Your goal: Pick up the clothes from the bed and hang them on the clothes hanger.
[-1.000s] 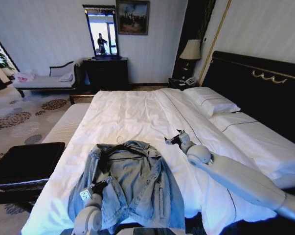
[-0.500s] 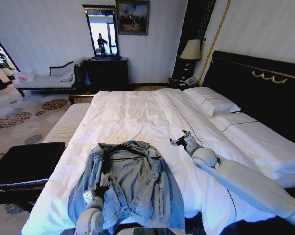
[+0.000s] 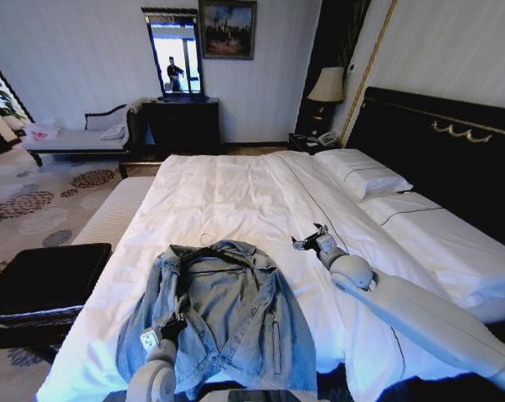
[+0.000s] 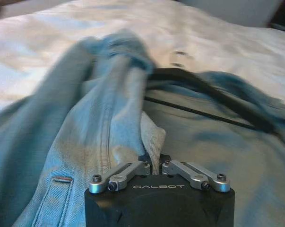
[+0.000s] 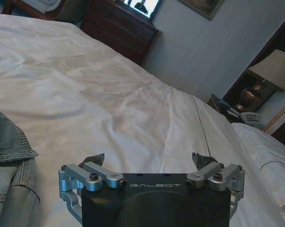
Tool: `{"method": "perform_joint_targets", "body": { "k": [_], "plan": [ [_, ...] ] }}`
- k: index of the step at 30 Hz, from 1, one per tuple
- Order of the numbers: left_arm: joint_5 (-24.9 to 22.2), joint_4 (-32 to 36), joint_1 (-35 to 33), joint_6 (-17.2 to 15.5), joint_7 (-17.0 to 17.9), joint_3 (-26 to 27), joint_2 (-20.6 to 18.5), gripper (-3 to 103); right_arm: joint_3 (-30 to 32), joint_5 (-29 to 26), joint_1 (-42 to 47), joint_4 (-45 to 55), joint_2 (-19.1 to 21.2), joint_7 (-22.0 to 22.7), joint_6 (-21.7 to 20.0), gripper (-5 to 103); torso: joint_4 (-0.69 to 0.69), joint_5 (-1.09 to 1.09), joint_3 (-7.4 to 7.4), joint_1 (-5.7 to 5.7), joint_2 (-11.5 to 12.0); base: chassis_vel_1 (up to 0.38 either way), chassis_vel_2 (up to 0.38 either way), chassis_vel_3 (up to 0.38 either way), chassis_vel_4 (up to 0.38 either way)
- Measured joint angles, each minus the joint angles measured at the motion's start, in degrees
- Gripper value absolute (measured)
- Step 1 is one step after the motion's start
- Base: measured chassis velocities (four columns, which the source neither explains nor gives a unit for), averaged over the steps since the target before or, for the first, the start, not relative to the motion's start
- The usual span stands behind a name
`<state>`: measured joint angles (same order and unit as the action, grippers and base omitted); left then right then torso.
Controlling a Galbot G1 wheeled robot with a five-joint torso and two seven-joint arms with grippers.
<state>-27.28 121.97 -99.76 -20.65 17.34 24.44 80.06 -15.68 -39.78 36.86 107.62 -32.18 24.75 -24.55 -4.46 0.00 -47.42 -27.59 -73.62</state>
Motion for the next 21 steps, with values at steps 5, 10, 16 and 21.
{"method": "perform_joint_targets", "body": {
  "k": [5, 10, 16, 21],
  "plan": [
    [7.3, -0.9, -2.8, 2.5, -6.1, -4.2, -5.8, 6, -0.3, 0.2, -0.1, -0.4, -0.5, 0.0, 0.2, 100, 0.00, 0.00, 0.00, 0.00, 0.0, 0.000, 0.000, 0.000, 0.000],
    [15.5, -5.9, -3.6, 6.0, -12.9, -6.1, -9.0, 6, -0.8, 0.6, -0.2, -0.9, -1.2, 0.0, 0.4, 100, 0.00, 0.00, 0.00, 0.00, 0.0, 0.000, 0.000, 0.000, 0.000],
    [17.2, -6.9, -4.9, 7.3, -13.9, -6.3, -9.0, 6, -0.8, 1.8, 0.7, -1.8, -1.8, -0.1, 2.9, 100, -0.02, -0.01, 0.00, 0.00, 0.0, 0.000, 0.000, 0.000, 0.000],
    [13.6, -2.4, -7.5, 9.0, -14.2, -2.8, -8.3, 6, -0.8, 2.1, 1.0, -2.0, -3.0, -0.7, 6.1, 100, 0.00, -0.02, 0.00, 0.00, 0.0, 0.000, 0.000, 0.000, 0.000]
  ]
}}
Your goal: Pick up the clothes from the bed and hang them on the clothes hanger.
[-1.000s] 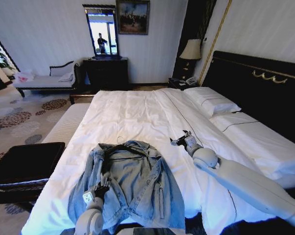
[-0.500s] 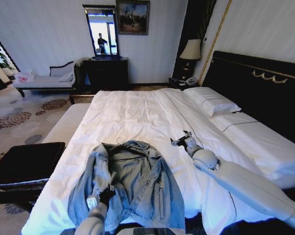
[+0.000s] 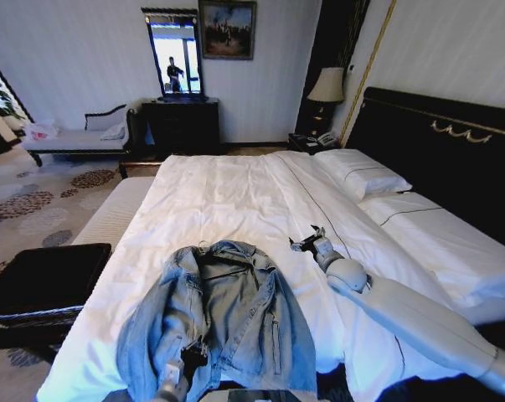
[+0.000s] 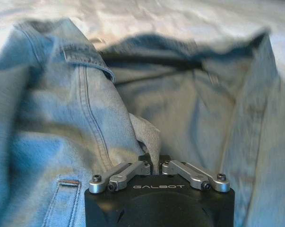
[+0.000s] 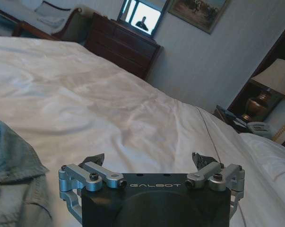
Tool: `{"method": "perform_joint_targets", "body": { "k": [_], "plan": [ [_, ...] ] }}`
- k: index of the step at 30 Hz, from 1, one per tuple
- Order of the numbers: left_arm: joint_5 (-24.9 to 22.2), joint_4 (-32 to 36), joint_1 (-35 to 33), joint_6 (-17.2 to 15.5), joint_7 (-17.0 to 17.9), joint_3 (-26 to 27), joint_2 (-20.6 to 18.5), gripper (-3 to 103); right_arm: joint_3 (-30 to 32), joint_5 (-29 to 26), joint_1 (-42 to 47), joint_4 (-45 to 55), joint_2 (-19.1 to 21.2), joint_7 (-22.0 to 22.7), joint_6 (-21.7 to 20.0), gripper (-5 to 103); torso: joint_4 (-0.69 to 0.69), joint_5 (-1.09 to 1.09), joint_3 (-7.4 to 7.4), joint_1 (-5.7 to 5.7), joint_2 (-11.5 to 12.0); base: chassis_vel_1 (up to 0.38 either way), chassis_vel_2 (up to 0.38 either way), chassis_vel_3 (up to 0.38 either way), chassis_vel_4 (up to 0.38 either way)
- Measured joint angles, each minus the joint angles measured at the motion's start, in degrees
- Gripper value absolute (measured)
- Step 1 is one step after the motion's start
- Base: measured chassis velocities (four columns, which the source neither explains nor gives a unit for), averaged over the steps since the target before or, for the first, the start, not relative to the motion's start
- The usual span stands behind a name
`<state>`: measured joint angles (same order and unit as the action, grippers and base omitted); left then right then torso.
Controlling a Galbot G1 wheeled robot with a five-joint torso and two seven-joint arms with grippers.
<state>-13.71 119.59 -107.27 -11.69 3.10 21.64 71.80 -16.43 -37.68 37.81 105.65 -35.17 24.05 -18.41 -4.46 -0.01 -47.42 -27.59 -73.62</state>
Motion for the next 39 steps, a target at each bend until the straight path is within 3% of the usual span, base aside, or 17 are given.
{"method": "perform_joint_targets", "body": {
  "k": [3, 4, 6, 7, 10, 13, 15, 19, 24, 32, 35, 39],
  "plan": [
    [-6.4, 3.5, -1.5, 3.2, -1.9, 3.5, 0.6, 6, -0.5, -0.2, -0.2, 0.2, -0.7, -0.2, 0.9, 100, 0.00, 0.01, 0.00, 0.00, 0.0, 0.000, 0.000, 0.000, 0.000],
    [-6.4, 3.5, -1.5, 3.2, -1.9, 3.5, 0.6, 6, -0.5, -0.2, -0.2, 0.2, -0.7, -0.2, 0.9, 100, 0.00, 0.01, 0.00, 0.00, 0.0, 0.000, 0.000, 0.000, 0.000],
    [-15.3, 5.1, -2.0, 7.8, -4.8, 6.5, 1.2, 6, -1.4, -0.2, -1.1, -0.2, -1.7, -0.4, 1.6, 100, 0.00, 0.01, 0.00, 0.00, 0.0, 0.000, 0.000, 0.000, 0.000],
    [-15.3, 5.1, -2.0, 7.8, -4.8, 6.5, 1.2, 6, -1.4, -0.2, -1.1, -0.2, -1.7, -0.4, 1.6, 100, 0.00, 0.01, 0.00, 0.00, 0.0, 0.000, 0.000, 0.000, 0.000],
    [-24.9, 4.0, -1.9, 14.9, -10.6, 8.3, 1.4, 6, -2.8, -0.3, -2.3, -0.8, -2.7, -0.5, 1.7, 100, 0.00, 0.02, 0.00, 0.00, 0.0, 0.000, 0.000, 0.000, 0.000],
    [-26.8, 1.1, -1.7, 17.9, -14.3, 8.4, 1.3, 6, -3.5, -0.4, -3.0, -1.0, -3.2, -0.5, 1.6, 100, 0.00, 0.01, 0.00, 0.00, 0.0, 0.000, 0.000, 0.000, 0.000],
    [-25.3, -2.6, -1.6, 19.3, -16.4, 8.0, 0.9, 6, -3.8, -0.4, -3.3, -1.1, -3.6, -0.5, 1.4, 100, 0.00, 0.01, 0.00, 0.00, 0.0, 0.000, 0.000, 0.000, 0.000],
    [-20.4, -7.3, -1.8, 20.2, -16.8, 7.5, 0.3, 6, -3.9, -0.3, -3.3, -1.2, -4.1, -0.4, 1.6, 100, -0.01, 0.00, 0.00, 0.00, 0.0, 0.000, 0.000, 0.000, 0.000],
    [-13.0, -12.8, -2.4, 20.1, -14.6, 7.4, 0.1, 6, -3.9, 0.0, -2.7, -1.7, -5.3, -0.3, 4.1, 100, -0.01, 0.01, 0.00, 0.00, 0.0, 0.000, 0.000, 0.000, 0.000],
    [-9.2, -14.3, -1.8, 19.6, -10.6, 8.3, 1.1, 6, -6.4, -0.3, -4.7, -1.9, -6.6, -1.7, 4.9, 100, -0.01, 0.00, 0.00, 0.00, 0.0, 0.000, 0.000, 0.000, 0.000],
    [-5.3, -14.0, -2.2, 20.1, -8.9, 9.5, 1.4, 3, -8.0, -1.6, -5.7, -1.8, -7.2, -1.8, 3.8, 100, -0.01, 0.01, 0.00, 0.00, 0.0, 0.000, 0.000, 0.000, 0.000],
    [1.3, -12.4, -3.3, 23.1, -8.2, 11.9, 2.3, 17, -9.4, -3.8, -6.6, -0.8, -7.4, 0.0, -0.9, 100, 0.01, 0.01, 0.00, 0.00, 0.0, 0.000, 0.000, 0.000, 0.000]
  ]
}}
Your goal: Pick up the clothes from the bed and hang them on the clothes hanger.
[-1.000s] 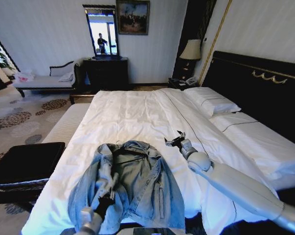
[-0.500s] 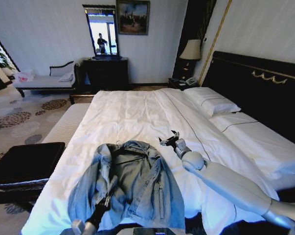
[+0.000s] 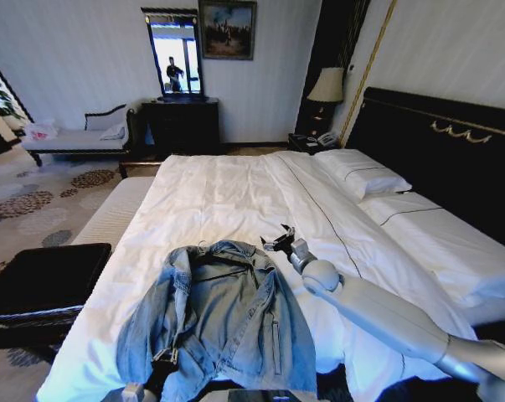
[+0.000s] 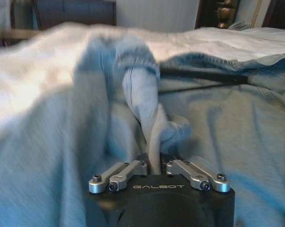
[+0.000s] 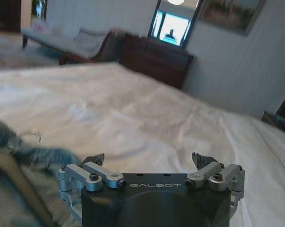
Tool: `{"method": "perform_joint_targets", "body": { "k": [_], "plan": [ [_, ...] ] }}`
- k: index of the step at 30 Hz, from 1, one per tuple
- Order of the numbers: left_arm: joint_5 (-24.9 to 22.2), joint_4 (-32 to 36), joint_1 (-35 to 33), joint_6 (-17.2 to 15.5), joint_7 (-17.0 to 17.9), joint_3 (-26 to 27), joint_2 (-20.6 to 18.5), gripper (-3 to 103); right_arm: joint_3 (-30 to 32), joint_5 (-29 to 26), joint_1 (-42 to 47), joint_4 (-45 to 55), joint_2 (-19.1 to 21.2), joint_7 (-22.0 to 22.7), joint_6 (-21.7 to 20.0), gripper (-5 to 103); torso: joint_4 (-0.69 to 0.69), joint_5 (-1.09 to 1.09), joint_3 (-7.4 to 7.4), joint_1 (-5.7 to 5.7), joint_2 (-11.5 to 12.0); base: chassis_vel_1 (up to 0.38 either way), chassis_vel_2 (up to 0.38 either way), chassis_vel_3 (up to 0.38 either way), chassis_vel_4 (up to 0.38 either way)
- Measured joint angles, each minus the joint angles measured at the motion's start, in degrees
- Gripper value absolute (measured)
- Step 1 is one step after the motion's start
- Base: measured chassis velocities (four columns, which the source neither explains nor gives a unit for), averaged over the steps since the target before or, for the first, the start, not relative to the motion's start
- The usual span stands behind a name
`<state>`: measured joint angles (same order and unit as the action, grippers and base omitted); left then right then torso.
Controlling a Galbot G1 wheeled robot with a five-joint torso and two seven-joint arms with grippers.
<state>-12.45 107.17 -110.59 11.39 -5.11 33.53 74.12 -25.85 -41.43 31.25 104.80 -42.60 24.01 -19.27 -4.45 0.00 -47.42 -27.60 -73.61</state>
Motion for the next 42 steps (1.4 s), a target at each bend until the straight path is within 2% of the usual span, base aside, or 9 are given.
{"method": "perform_joint_targets", "body": {
  "k": [3, 6, 13, 17, 20, 22, 24, 29, 42],
  "plan": [
    [7.6, 0.9, -0.5, 7.4, -0.2, 2.9, 1.6, 22, -0.8, -4.0, -0.7, 1.1, 0.2, 1.5, -4.2, 100, -0.01, 0.01, 0.00, 0.00, 0.0, 0.000, 0.000, 0.000, 0.000],
    [17.1, 1.3, -0.8, 23.3, -4.2, 7.1, 4.7, 38, -1.4, -16.1, -1.7, 2.5, -1.0, 5.0, -8.4, 100, -0.02, 0.02, 0.00, 0.00, 0.0, 0.000, 0.000, 0.000, 0.000],
    [11.8, 2.0, -0.8, 30.1, -13.6, 7.3, 7.3, 66, -4.6, -23.3, -4.1, 1.5, -4.6, 9.3, -10.7, 100, 0.01, -0.01, 0.00, 0.00, 0.0, 0.000, 0.000, 0.000, 0.000],
    [5.8, 6.6, 0.2, 24.8, -11.0, 7.0, 8.8, 77, -5.7, -28.1, -5.0, 1.0, -6.3, 14.1, -13.9, 100, -0.01, 0.00, 0.00, 0.00, 0.0, 0.000, 0.000, 0.000, 0.000],
    [2.1, 14.7, 2.3, 10.4, 4.6, 5.7, 9.4, 92, -6.3, -32.6, -5.4, 0.6, -7.7, 19.9, -17.2, 100, -0.02, 0.01, 0.00, 0.00, 0.0, 0.000, 0.000, 0.000, 0.000],
    [1.1, 16.5, 2.7, 7.2, 7.8, 5.5, 9.3, 92, -6.4, -33.0, -5.4, 0.6, -7.9, 20.4, -17.4, 100, -0.01, -0.01, -0.01, 0.00, 0.0, 0.000, 0.000, 0.000, 0.000],
    [-5.6, 23.8, 5.5, -5.1, 17.9, 4.9, 8.7, 99, -6.8, -34.3, -5.4, 0.5, -8.4, 21.6, -17.9, 100, -0.02, 0.01, 0.00, 0.00, 0.0, 0.000, 0.000, 0.000, 0.000],
    [-16.2, 32.3, 9.4, -18.0, 20.9, 6.3, 8.2, 100, -7.4, -35.4, -5.5, -0.1, -9.4, 22.4, -18.1, 97, -0.02, 0.01, 0.00, 0.00, 0.0, 0.000, 0.000, 0.000, 0.000],
    [-18.5, 36.7, 11.3, -22.0, 22.4, 7.9, 8.1, 100, -9.4, -38.4, -6.9, -1.0, -10.2, 23.8, -19.9, 50, -0.01, 0.00, 0.00, 0.00, 0.0, 0.000, 0.000, 0.000, 0.000]
  ]
}}
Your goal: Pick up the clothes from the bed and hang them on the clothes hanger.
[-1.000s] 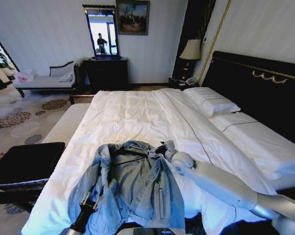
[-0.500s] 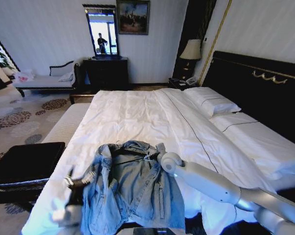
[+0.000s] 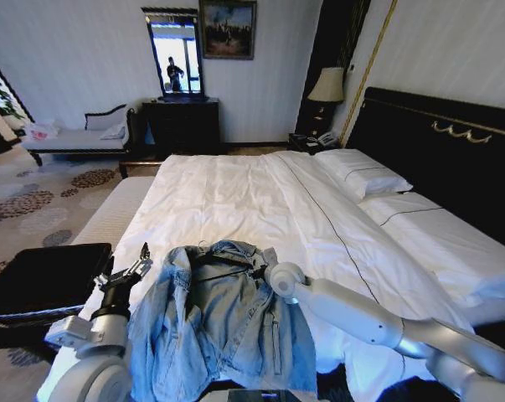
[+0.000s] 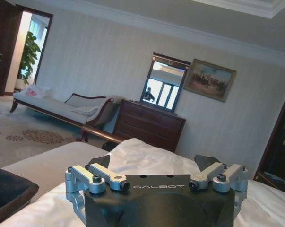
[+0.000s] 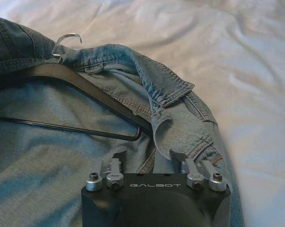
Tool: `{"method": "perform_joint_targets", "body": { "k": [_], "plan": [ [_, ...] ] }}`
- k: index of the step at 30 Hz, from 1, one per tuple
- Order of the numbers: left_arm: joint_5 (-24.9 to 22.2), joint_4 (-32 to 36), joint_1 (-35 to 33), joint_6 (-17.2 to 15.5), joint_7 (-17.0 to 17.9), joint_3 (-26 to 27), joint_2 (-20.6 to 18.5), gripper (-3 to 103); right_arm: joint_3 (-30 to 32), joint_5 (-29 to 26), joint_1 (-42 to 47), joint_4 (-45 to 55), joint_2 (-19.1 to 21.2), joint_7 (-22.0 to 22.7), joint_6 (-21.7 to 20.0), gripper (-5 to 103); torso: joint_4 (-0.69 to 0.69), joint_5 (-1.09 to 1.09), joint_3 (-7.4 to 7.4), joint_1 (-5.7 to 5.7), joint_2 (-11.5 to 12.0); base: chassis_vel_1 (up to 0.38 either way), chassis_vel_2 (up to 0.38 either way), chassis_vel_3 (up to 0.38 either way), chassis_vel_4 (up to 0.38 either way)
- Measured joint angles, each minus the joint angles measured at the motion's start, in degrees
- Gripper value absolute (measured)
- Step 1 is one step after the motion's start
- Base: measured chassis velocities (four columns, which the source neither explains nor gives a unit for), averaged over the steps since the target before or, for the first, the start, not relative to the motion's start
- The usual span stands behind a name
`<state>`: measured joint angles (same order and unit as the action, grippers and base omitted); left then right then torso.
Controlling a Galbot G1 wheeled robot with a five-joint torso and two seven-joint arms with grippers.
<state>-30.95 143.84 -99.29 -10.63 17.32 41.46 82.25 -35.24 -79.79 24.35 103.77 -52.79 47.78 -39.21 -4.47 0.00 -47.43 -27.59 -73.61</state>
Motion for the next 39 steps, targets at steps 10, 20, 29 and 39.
{"method": "perform_joint_targets", "body": {
  "k": [10, 20, 29, 39],
  "plan": [
    [0.1, -0.5, 0.2, 0.5, 0.7, 0.5, -0.3, 100, -1.2, -0.5, -2.2, -1.4, -0.7, 0.9, -1.1, 12, 0.00, 0.00, 0.00, 0.00, 0.0, 0.000, 0.000, 0.000, 0.000],
    [0.9, -0.6, -0.4, 0.6, 0.8, 0.3, 0.2, 100, -2.1, 3.6, -3.3, -1.2, -1.1, -0.1, -1.7, -3, 0.00, 0.01, 0.00, 0.00, 0.0, 0.000, 0.000, 0.000, 0.000],
    [2.2, -1.4, -0.7, 0.8, 0.9, -0.5, 1.1, 100, -7.2, 12.4, -4.2, 0.3, -1.2, 0.6, -3.0, 28, 0.00, 0.01, 0.00, 0.00, 0.0, 0.000, 0.000, 0.000, 0.000],
    [2.3, -1.8, -0.8, 1.0, 1.3, -0.2, 1.1, 100, -10.8, 15.8, -4.3, -2.0, -2.2, 1.9, -3.0, 61, 0.00, 0.00, 0.00, 0.00, 0.0, 0.000, 0.000, 0.000, 0.000]
  ]
}}
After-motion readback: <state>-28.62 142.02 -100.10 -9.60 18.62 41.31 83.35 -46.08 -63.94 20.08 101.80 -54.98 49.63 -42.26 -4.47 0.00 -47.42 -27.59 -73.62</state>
